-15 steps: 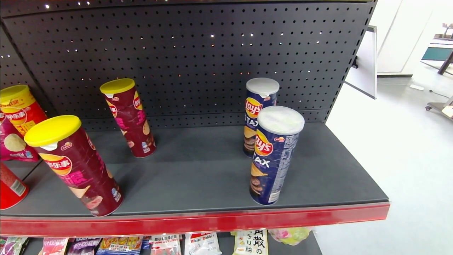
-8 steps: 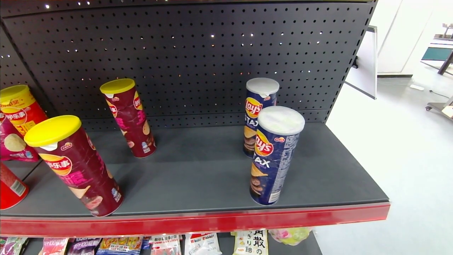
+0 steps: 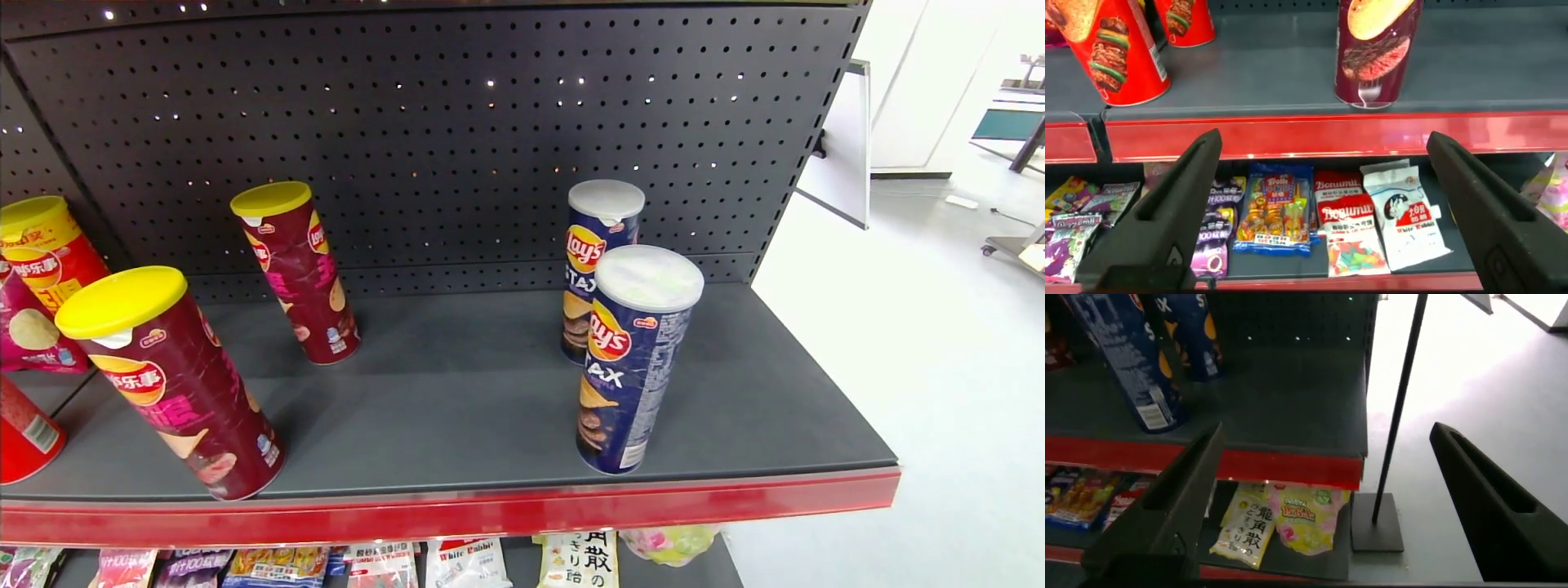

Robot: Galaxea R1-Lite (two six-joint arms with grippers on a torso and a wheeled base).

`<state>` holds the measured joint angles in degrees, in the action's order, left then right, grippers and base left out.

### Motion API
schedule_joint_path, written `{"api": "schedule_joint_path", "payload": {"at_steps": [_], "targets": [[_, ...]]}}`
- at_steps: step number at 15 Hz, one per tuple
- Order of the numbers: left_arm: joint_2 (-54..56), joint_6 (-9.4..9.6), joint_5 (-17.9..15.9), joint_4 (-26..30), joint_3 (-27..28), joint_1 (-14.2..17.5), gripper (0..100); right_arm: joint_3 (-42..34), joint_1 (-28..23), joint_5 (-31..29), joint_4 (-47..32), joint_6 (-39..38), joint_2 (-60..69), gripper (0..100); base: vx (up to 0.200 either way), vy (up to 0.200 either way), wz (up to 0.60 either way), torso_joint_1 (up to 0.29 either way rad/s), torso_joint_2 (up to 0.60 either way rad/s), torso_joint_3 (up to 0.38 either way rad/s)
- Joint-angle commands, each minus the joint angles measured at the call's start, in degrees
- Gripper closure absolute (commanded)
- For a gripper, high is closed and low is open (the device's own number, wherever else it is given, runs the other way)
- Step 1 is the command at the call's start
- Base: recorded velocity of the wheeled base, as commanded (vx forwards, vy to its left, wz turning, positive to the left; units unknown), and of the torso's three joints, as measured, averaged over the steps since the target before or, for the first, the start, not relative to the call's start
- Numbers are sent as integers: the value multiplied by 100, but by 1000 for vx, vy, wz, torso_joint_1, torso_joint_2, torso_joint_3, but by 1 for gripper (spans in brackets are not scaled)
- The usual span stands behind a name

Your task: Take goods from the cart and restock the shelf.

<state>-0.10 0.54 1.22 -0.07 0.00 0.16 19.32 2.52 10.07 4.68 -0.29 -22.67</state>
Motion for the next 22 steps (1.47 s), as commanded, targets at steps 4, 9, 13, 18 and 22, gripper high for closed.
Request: {"api": "schedule_joint_path", "payload": {"at_steps": [4, 9, 13, 18, 22], "targets": [[10, -1, 1, -1, 0, 2, 0, 748, 2279, 197, 2195, 126, -3709, 0, 0, 0, 0, 0, 0, 0], [10, -1, 1, -1, 0, 2, 0, 318, 3079, 197, 2705, 91, -3946, 0, 0, 0, 0, 0, 0, 0], [10, -1, 1, -1, 0, 2, 0, 247, 3659, 153, 3091, 144, -4298, 0, 0, 0, 0, 0, 0, 0], [10, -1, 1, -1, 0, 2, 0, 283, 4037, -453, 3531, 231, -4992, 0, 0, 0, 0, 0, 0, 0], [10, -1, 1, -1, 0, 2, 0, 546, 4046, -585, 3540, 240, -5282, 0, 0, 0, 0, 0, 0, 0]]}}
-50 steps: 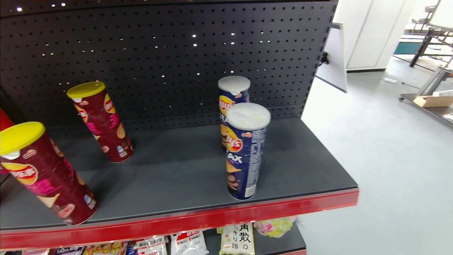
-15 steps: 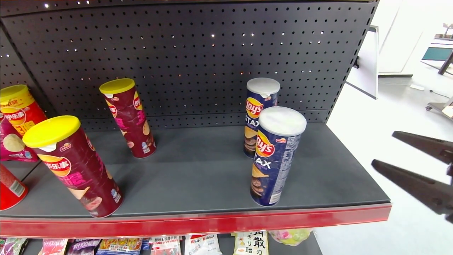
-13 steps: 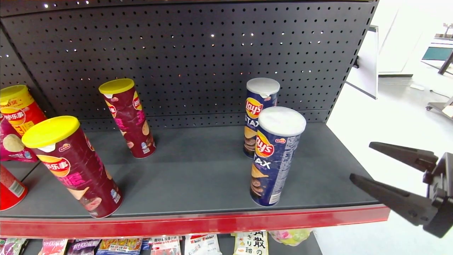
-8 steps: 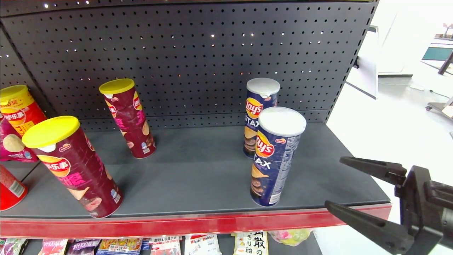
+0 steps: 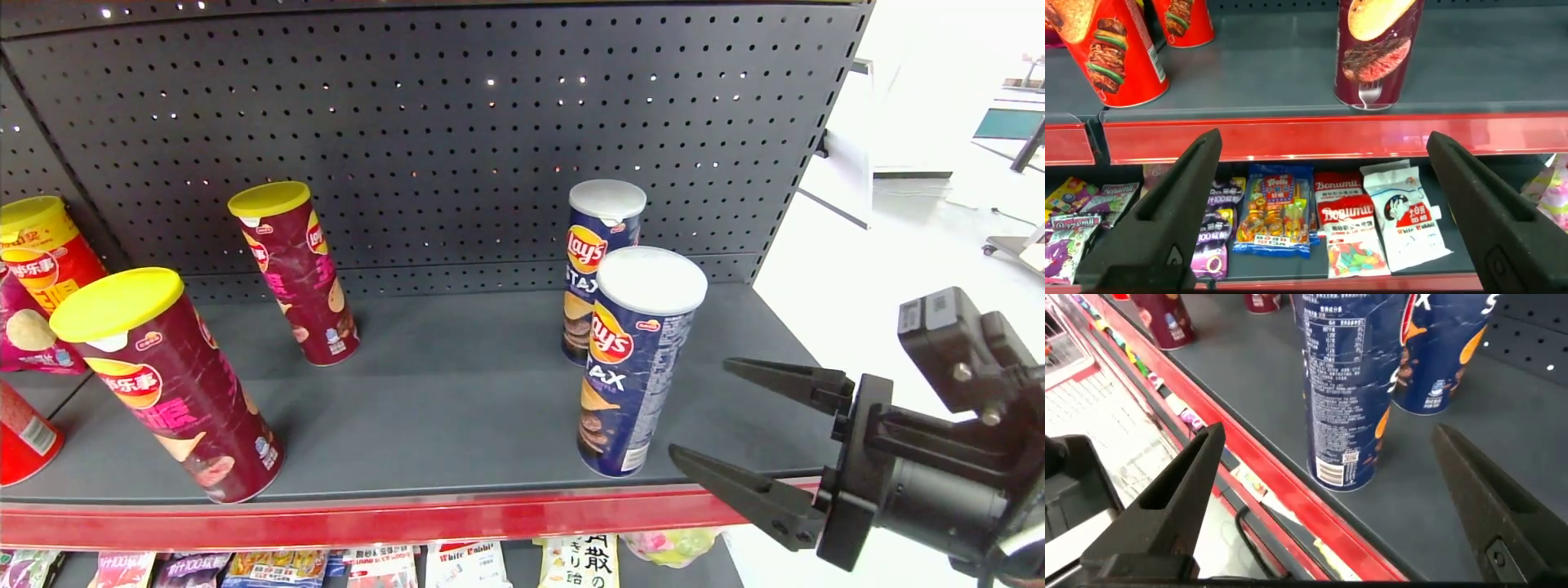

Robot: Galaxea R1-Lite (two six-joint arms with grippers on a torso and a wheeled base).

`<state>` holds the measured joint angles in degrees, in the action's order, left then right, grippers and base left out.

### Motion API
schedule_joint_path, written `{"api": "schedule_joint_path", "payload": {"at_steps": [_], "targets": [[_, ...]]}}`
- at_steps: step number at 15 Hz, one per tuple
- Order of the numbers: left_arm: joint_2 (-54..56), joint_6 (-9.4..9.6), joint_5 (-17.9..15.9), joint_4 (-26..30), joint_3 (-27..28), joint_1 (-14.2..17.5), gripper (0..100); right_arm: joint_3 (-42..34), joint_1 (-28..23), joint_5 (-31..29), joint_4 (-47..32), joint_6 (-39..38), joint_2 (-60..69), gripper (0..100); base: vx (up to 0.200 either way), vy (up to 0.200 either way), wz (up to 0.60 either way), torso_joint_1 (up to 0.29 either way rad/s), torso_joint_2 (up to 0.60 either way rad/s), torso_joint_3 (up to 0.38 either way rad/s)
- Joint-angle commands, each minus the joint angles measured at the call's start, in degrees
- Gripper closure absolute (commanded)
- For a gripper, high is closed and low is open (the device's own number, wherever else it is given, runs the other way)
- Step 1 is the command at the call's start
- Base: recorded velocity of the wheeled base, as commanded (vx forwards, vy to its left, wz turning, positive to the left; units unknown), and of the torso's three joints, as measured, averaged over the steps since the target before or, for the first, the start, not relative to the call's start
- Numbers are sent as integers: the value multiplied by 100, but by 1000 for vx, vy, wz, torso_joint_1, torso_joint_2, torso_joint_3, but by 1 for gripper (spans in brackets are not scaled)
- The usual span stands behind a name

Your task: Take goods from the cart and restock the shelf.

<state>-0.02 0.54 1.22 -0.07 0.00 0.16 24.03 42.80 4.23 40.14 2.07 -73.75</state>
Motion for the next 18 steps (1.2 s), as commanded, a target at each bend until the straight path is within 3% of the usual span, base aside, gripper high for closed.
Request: {"api": "schedule_joint_path", "payload": {"at_steps": [1, 9, 12, 18], "targets": [[2, -1, 1, -1, 0, 2, 0, 155, 35, -212, -7, 12, -306, 0, 0, 0, 0, 0, 0, 0], [2, -1, 1, -1, 0, 2, 0, 726, 62, -405, -33, 21, -719, 0, 0, 0, 0, 0, 0, 0], [2, -1, 1, -1, 0, 2, 0, 744, 299, -862, -42, 12, -746, 0, 0, 0, 0, 0, 0, 0], [2, -1, 1, -1, 0, 2, 0, 1069, 501, -1065, -50, 4, -930, 0, 0, 0, 0, 0, 0, 0]]}}
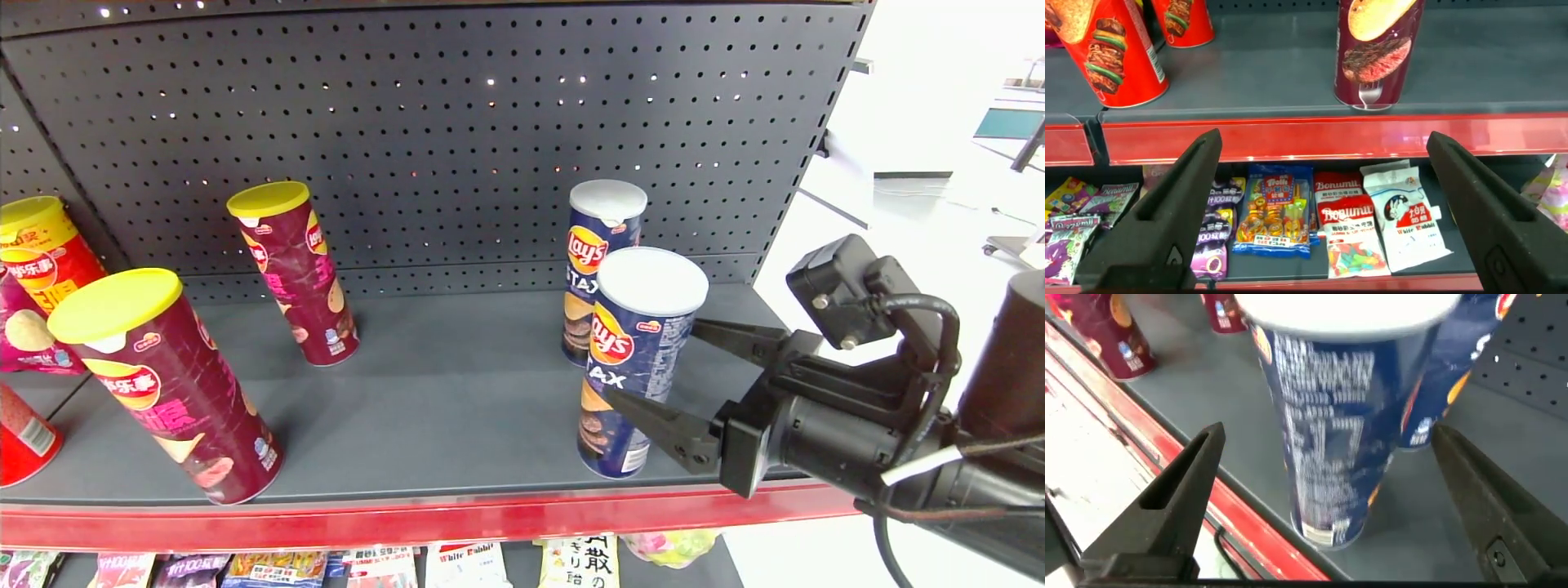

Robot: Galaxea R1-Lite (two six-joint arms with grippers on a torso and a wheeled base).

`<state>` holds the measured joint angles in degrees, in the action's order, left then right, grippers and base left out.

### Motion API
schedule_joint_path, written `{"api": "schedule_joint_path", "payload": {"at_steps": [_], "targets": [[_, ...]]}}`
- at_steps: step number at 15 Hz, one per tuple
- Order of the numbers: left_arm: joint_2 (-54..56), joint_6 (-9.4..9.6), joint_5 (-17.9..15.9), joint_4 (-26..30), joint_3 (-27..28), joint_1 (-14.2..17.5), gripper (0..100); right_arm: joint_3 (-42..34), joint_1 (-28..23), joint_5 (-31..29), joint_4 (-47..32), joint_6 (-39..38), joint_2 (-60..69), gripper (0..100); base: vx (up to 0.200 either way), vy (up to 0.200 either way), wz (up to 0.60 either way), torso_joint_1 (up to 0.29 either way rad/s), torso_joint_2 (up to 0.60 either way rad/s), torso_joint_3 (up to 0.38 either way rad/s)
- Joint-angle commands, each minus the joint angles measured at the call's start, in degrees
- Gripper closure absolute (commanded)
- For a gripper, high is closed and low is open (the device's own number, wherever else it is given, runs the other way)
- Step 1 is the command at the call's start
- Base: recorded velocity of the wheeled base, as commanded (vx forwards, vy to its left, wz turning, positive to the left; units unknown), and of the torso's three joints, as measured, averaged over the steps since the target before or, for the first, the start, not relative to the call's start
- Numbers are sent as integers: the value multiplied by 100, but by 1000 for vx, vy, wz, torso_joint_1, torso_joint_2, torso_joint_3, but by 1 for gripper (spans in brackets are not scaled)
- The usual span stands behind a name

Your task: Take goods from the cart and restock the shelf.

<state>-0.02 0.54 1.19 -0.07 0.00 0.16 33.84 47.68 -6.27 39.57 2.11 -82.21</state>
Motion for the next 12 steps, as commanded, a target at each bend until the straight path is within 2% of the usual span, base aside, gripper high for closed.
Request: {"api": "schedule_joint_path", "payload": {"at_steps": [1, 6, 8, 12], "targets": [[2, -1, 4, -1, 0, 2, 0, 132, 110, -129, -2, 0, -128, 0, 0, 0, 0, 0, 0, 0], [2, -1, 4, -1, 0, 2, 0, 228, 295, -481, -2, 0, -322, 0, 0, 0, 0, 0, 0, 0], [2, -1, 4, -1, 0, 2, 0, 404, 304, -868, -2, 0, -515, 0, 0, 0, 0, 0, 0, 0], [2, -1, 4, -1, 0, 2, 0, 466, 383, -1281, -2, 18, -656, 0, 0, 0, 0, 0, 0, 0]]}}
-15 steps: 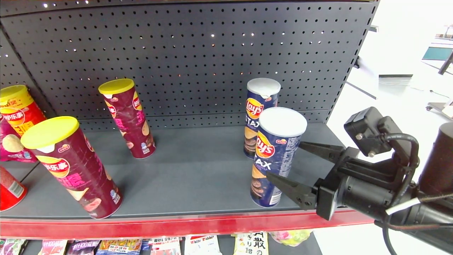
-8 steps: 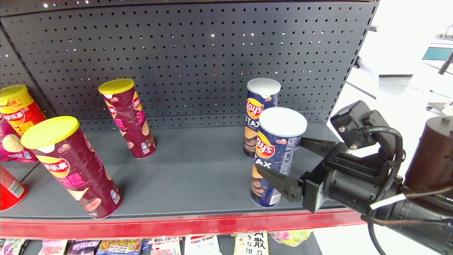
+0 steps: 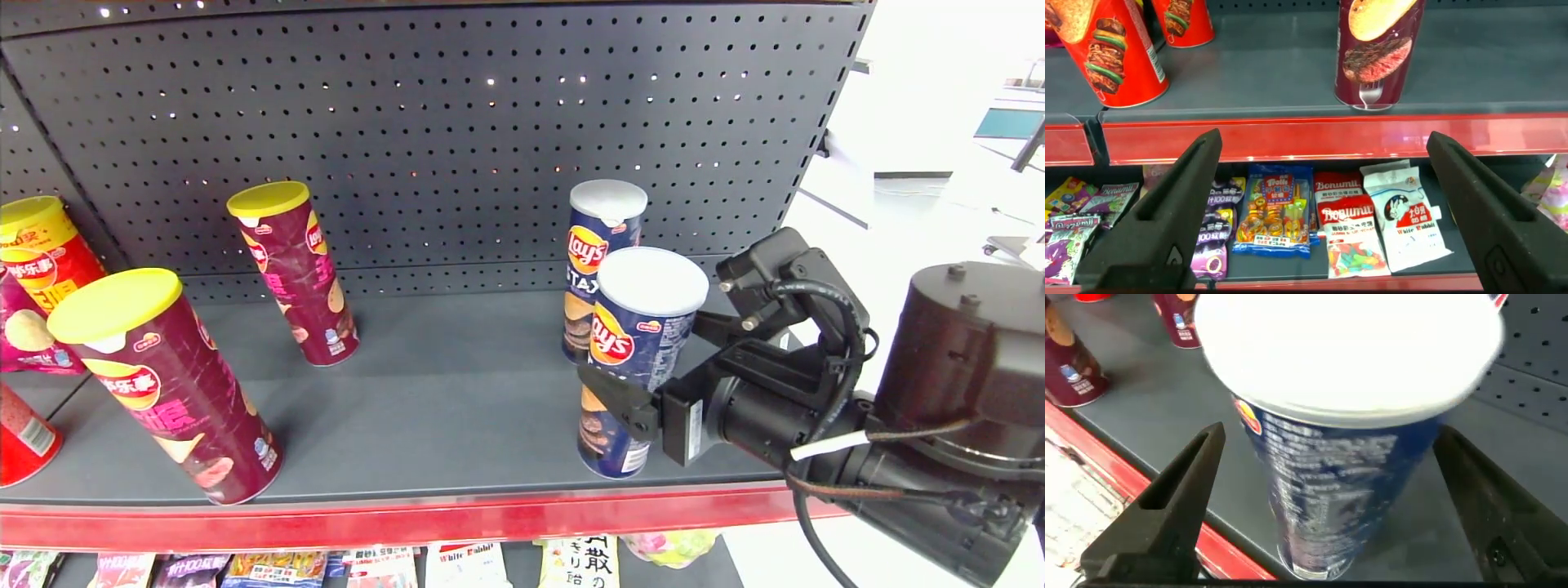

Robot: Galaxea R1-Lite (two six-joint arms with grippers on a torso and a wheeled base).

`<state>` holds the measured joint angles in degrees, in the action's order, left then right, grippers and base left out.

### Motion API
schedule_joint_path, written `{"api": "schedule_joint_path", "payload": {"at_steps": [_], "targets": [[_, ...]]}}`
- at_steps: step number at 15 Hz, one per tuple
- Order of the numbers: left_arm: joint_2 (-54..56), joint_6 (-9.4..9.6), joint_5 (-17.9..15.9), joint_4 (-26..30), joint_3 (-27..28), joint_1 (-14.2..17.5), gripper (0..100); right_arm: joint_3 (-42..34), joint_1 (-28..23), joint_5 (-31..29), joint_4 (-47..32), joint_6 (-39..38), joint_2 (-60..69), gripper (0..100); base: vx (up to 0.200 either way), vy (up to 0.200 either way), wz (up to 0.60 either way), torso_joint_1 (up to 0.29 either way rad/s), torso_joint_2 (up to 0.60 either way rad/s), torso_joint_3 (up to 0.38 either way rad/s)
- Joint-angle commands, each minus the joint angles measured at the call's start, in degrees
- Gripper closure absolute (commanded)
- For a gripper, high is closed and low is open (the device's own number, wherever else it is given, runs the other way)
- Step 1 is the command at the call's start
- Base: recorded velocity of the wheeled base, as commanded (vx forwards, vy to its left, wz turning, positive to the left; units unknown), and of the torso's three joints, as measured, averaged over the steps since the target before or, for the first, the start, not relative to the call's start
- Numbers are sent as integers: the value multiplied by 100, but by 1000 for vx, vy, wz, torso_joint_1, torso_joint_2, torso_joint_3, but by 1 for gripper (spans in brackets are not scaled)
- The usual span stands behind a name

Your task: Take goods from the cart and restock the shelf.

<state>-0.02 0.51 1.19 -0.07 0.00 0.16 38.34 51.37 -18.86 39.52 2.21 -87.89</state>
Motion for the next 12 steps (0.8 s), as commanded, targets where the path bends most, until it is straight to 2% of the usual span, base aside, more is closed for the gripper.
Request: {"api": "schedule_joint_path", "payload": {"at_steps": [1, 4, 12], "targets": [[2, 2, 4, -1, 0, 2, 0, 33, 13, -100, 3, -1, -114, 0, 0, 0, 0, 0, 0, 0], [2, 2, 4, -1, 0, 2, 0, 95, 13, -285, 3, 8, -175, 0, 0, 0, 0, 0, 0, 0], [2, 2, 4, -1, 0, 2, 0, 297, -22, -311, -6, 8, -342, 0, 0, 0, 0, 0, 0, 0]]}}
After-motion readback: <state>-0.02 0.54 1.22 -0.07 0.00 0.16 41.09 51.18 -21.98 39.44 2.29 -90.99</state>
